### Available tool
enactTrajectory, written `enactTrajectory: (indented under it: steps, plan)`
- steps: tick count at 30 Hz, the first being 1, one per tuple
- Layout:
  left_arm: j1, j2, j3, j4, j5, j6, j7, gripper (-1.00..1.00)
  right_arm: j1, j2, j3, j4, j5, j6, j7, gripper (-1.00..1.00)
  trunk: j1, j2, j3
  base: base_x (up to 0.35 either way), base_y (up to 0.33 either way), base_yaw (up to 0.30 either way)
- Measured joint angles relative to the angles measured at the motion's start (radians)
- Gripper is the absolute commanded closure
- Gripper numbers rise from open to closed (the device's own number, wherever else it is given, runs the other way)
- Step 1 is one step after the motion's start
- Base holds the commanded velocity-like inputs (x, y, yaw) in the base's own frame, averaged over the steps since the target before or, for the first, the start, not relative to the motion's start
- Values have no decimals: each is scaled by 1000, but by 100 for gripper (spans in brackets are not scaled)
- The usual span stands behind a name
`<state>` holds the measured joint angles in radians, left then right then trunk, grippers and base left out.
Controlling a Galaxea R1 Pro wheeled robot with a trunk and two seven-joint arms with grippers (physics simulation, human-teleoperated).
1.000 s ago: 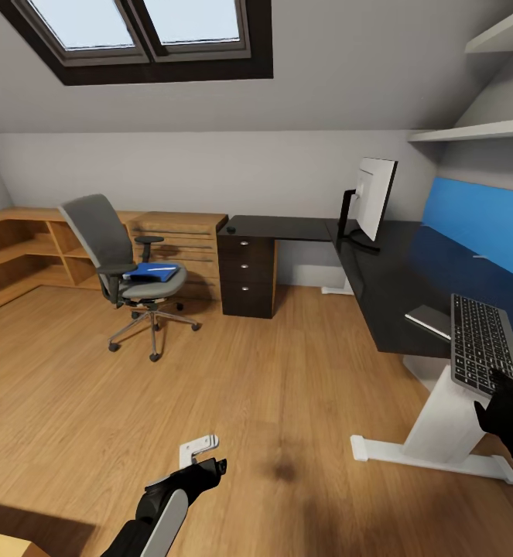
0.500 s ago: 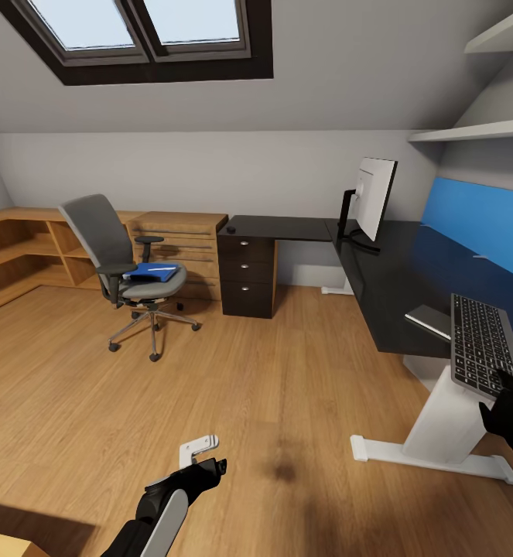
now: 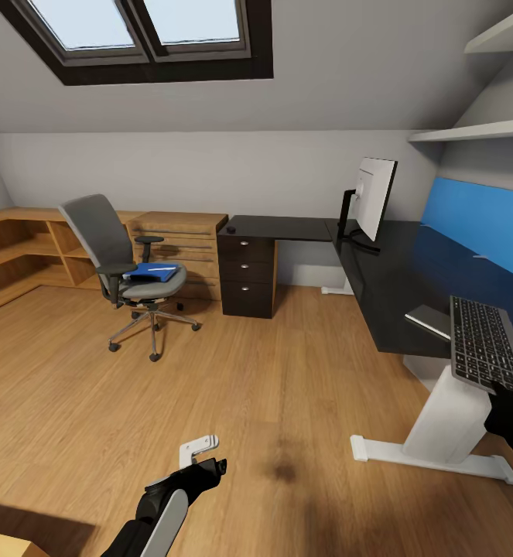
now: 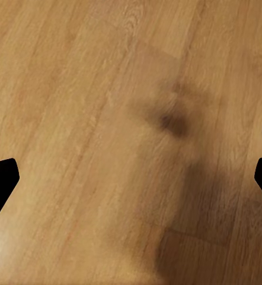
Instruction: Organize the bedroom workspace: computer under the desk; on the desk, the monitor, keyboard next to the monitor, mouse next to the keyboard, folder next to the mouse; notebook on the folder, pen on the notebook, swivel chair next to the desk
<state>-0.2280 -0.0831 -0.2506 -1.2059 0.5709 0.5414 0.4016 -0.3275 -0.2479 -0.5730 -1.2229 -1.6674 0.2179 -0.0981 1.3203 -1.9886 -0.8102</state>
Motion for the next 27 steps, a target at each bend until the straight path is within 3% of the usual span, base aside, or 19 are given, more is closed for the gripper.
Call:
enactTrajectory:
  steps: [7,18,27]
  plan:
    - [0,0,0,0,0,0,1,-100,0,0,0,-1,0,1,0,100,0,0,0,0,0,0]
    - [0,0,-27,1,0,0,6,-100,0,6,4,-28,-4,3,4,100,-42,77,34,0,0,0]
    - [0,0,-28,6,0,0,5,-100,0,68,6,-113,1,10,0,100,-77,140,63,0,0,0]
